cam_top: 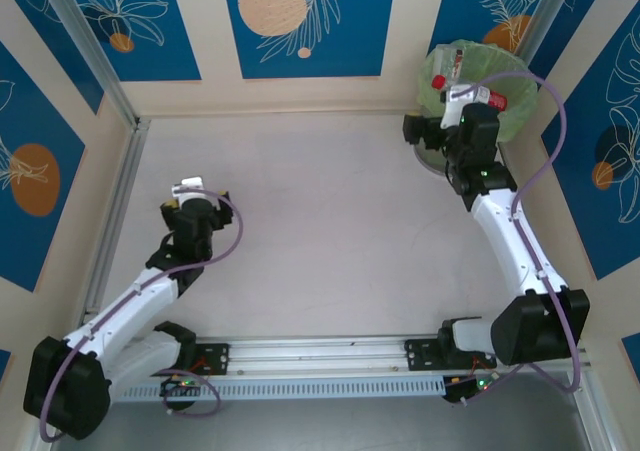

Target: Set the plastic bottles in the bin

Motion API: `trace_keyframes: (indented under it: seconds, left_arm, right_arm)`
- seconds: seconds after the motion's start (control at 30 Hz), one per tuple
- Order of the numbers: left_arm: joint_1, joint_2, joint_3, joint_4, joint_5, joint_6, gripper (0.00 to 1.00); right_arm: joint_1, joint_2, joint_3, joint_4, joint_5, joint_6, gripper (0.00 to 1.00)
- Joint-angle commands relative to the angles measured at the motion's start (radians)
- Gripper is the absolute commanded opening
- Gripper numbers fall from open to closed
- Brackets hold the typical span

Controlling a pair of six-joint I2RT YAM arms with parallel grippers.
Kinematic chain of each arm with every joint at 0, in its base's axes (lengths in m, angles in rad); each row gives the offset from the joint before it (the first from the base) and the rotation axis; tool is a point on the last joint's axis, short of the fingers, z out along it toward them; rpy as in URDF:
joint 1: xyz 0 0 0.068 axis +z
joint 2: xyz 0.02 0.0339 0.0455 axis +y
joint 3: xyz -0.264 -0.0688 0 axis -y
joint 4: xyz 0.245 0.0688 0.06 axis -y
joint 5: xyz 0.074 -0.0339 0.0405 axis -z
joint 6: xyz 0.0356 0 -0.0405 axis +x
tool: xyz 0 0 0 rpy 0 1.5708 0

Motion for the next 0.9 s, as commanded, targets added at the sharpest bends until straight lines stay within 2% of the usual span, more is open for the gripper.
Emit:
trace_keyframes:
  seconds: [0.0,0.1,0.2,0.27,0.37,0.57,0.67,0.73,0.8,0.83,0.87]
  left_arm:
    - [0.11,0.026,-0.052,0.073,0.041,0.12,1.0]
    - [0.204,0.087,-0.094,0.182,0.134,0.143,1.0]
    - [0.256,0.162,-0.133,0.325,0.212,0.145,1.0]
    - [0.259,0.227,-0.156,0.442,0.244,0.183,1.0]
    - [0.259,0.325,-0.112,0.457,0.273,0.233,1.0]
    - [0.26,0.437,-0.09,0.574,0.416,0.237,1.0]
    - [0.262,0.479,-0.168,0.764,0.393,0.237,1.0]
    - [0.262,0.508,-0.215,0.877,0.453,0.258,0.99]
    - [0.261,0.579,-0.199,0.918,0.471,0.271,0.99]
    - [0.26,0.596,-0.169,0.882,0.446,0.264,0.99]
    - [0.262,0.57,-0.122,0.743,0.43,0.245,1.0]
  right_arm:
    - [0.004,-0.034,-0.139,0.115,-0.131,0.02,0.99]
    - [0.004,-0.027,-0.256,0.146,-0.183,0.012,0.99]
    - [0.005,0.007,-0.309,0.119,-0.221,-0.031,0.99]
    - [0.006,0.024,-0.345,0.124,-0.223,-0.03,0.99]
    - [0.005,0.059,-0.413,0.182,-0.198,-0.004,0.99]
    - [0.013,0.129,-0.554,0.455,-0.127,0.03,0.99]
    - [0.018,0.145,-0.556,0.465,-0.131,0.004,0.99]
    - [0.031,0.139,-0.58,0.501,-0.118,-0.022,0.99]
    - [0.036,0.123,-0.636,0.582,-0.1,-0.042,0.99]
    - [0.039,0.117,-0.666,0.633,-0.092,-0.044,0.99]
    - [0.038,0.098,-0.686,0.652,-0.08,-0.05,0.99]
